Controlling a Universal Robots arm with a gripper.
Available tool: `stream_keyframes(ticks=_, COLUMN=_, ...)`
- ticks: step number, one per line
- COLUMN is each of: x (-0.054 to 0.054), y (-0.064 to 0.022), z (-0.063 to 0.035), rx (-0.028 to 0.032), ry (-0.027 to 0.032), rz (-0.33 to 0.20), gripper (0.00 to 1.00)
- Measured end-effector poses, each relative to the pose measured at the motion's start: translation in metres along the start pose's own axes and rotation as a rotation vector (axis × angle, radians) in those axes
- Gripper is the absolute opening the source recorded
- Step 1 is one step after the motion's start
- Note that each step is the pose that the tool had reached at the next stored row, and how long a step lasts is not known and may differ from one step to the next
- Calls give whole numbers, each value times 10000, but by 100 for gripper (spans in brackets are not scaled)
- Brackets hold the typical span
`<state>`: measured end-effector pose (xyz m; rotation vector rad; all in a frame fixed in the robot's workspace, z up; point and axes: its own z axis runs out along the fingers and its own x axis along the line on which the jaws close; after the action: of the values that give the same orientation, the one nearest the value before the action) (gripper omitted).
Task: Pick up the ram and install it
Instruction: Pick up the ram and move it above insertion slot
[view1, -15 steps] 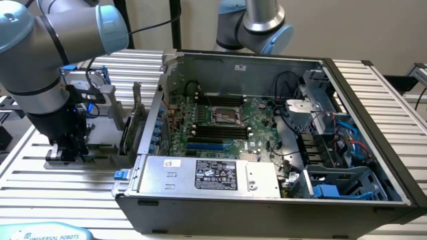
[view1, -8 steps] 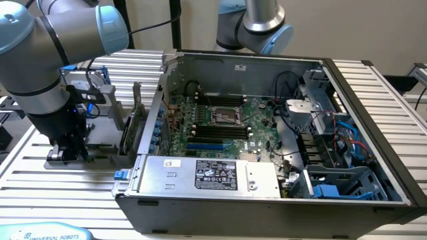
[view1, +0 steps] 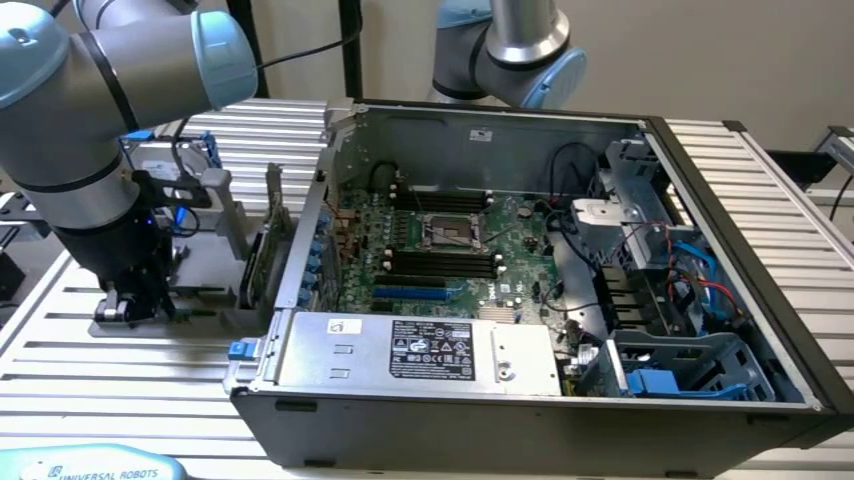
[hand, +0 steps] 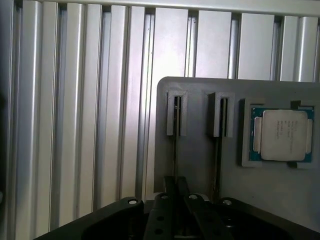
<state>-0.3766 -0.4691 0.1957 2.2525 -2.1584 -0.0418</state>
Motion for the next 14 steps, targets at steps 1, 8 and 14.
stream_keyframes(ticks=1, x=0, y=0, z=0, rx=0, ry=0, rz=0, gripper=13)
stream_keyframes(ticks=8, x=7, y=0, z=0, rx=1, ry=-7, rz=10, gripper=13)
stream_keyframes(ticks=14, x=13, y=0, z=0, rx=1, ry=-15, rz=175, gripper=13)
